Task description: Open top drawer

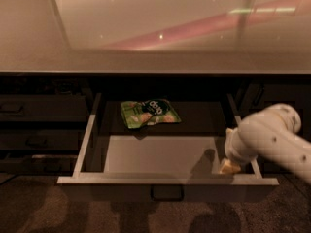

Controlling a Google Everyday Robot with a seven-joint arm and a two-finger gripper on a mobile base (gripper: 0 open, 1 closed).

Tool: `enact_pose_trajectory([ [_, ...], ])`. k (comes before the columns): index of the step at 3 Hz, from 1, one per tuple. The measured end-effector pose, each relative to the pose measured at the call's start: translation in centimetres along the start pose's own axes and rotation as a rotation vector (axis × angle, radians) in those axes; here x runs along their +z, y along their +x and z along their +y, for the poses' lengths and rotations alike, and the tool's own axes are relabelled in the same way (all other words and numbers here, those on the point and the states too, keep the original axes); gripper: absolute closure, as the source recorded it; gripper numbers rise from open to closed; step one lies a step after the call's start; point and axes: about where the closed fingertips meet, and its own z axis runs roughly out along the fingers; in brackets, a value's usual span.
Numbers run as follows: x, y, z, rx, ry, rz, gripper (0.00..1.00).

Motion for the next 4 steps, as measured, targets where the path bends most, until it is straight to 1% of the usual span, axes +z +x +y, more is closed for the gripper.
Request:
enact_pose_trajectory([
  [1,-0.6,2.0,2.7,0.014,0.121,0.055,0.0],
  [2,-0.2,3.5,4.6,0.009,0.148,0.098,0.0],
  [3,-2.2,4.7,7.1,-0.011,0.233,0.146,0.0],
  [4,-2.2,4.7,7.1,-0.011,0.233,0.146,0.0],
])
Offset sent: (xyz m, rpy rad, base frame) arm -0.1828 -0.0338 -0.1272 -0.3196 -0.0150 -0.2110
